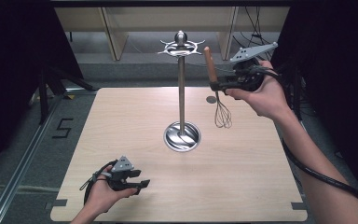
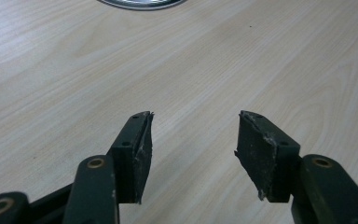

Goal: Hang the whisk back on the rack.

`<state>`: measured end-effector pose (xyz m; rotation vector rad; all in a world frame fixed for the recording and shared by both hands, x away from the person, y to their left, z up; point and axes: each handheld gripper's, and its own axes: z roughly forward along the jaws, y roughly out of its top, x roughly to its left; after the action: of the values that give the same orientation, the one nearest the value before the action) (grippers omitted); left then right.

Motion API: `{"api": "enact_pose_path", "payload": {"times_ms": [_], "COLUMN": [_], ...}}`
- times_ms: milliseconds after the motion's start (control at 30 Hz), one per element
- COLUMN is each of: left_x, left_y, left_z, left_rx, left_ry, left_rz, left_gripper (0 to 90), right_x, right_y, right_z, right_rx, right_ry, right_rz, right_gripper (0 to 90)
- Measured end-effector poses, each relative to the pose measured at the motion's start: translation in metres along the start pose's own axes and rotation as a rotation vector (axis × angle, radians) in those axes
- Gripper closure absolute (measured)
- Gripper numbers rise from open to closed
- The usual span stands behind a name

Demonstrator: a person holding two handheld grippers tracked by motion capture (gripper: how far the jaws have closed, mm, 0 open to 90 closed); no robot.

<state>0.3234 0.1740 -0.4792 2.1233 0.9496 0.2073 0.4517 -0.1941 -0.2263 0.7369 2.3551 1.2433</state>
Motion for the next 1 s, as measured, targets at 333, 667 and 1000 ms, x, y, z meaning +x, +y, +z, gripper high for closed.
{"api": "enact_pose_path", "payload": {"times_ms": [333,667,1000], "left_x": [0.0001,0.0002,0.0004], "left_y": [0.0000,0.0001,0.0000], "left_z": [-0.0002,-0.0003,-0.0002], "left_rx": [0.001,-0.001,0.000], "left_ry": [-0.001,-0.002,-0.002], "left_rz": [0.001,0.000,0.000], "left_gripper": [44.4,44.4,44.4], "right_x": [0.0005,-0.0004,0.0012], "right_y": [0.0026,0.0053,0.0070], "right_z": [0.0032,0.0050,0.0085], "right_rx": [-0.001,0.019,0.016], "right_ry": [0.002,0.010,0.013], "right_rz": [-0.008,-0.015,-0.004], "right_gripper": [70.2,70.2,70.2]}}
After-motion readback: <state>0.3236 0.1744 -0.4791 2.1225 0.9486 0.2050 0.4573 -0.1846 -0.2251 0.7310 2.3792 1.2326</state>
